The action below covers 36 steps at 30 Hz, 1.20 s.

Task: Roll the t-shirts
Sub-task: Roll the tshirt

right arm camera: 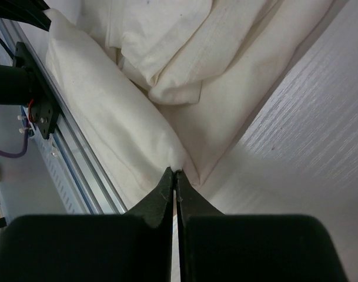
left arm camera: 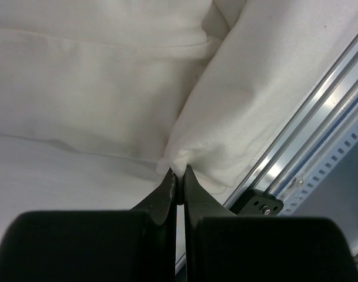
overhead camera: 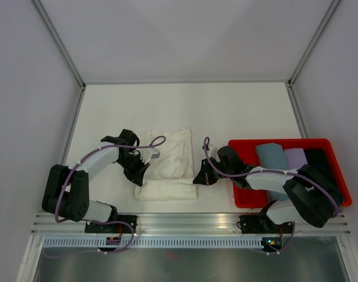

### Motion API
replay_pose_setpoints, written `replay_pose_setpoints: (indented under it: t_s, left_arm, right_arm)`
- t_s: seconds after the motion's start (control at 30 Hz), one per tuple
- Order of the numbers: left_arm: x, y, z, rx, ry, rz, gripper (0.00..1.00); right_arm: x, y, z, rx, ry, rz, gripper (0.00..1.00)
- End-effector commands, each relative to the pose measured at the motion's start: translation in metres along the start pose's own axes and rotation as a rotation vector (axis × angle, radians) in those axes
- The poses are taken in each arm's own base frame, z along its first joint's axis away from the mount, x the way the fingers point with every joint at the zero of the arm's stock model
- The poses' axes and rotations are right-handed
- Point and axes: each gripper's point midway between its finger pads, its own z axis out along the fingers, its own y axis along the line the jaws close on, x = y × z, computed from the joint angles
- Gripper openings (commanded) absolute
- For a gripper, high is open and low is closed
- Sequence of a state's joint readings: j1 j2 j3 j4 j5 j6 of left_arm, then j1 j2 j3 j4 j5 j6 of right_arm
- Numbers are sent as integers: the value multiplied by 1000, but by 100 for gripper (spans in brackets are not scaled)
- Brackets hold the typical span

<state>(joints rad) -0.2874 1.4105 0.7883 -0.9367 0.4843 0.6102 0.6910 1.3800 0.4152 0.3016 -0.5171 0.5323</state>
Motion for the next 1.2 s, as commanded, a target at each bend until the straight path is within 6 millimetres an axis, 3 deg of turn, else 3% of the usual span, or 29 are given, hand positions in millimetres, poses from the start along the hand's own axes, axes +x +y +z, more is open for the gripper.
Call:
replay_pose_setpoints:
  t_s: [0.0, 0.03, 0.13, 0.23, 0.37, 0.5, 0.7, 0.77, 0.8, 0.9, 1.03, 1.17]
  left_arm:
    - [-30, 28, -13, -135, -79, 34, 2]
    - [-41, 35, -20, -161, -98, 52, 2]
    - [-48, 48, -26, -197, -88, 61, 2]
    - [-40, 51, -20, -188, -57, 69, 2]
    - [-27, 71, -18, -212, -13, 77, 2]
    - [-38, 90, -28, -220, -46, 44, 2]
    - [-57, 65, -30, -88, -130, 84, 4]
    - [-57, 61, -29, -65, -136, 71, 9]
    - [-58, 61, -29, -65, -136, 62, 20]
    - [-64, 61, -39, -83, -162, 15, 34]
    - [-60, 60, -57, -135, -211, -82, 45]
    - [-38, 58, -49, -171, -174, -153, 48]
  right_arm:
    - [-30, 4, 6, 3, -100, -24, 0]
    - [-39, -1, 7, 33, -131, -20, 1]
    - [-54, -9, 8, 61, -162, -29, 0]
    - [-55, -21, 11, 107, -146, -35, 0]
    - [-61, -33, 8, 116, -161, -24, 0]
    - [-80, -37, 6, 112, -192, -44, 0]
    - [-95, -24, 9, 57, -191, -118, 29]
    - [-98, -20, 3, 57, -204, -133, 36]
    - [-97, -21, 0, 69, -207, -133, 38]
    - [-94, -23, -9, 113, -214, -120, 41]
    - [-90, -15, -18, 120, -243, -99, 44]
    - [-72, -10, -9, 149, -182, -114, 46]
